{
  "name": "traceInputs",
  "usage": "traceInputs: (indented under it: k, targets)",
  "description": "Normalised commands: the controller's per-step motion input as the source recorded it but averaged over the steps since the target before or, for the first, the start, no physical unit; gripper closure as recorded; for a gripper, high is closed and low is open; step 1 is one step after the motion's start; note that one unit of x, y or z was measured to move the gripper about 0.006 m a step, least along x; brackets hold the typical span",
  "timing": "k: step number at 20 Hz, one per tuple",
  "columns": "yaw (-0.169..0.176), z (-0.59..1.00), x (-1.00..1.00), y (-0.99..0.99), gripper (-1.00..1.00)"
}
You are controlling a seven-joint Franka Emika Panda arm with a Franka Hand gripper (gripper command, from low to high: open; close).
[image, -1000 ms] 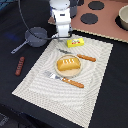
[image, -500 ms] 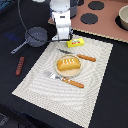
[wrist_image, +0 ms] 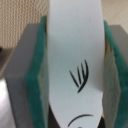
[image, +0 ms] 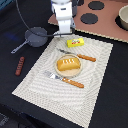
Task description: Interact with the objects in diverse but meaningful ways.
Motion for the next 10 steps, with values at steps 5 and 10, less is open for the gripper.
traceInputs:
  k: [5, 10]
  targets:
    - [0.000, 0.65, 0.40, -0.81, 1.00]
    - [0.000, 0.29, 0.14, -0.95, 1.00]
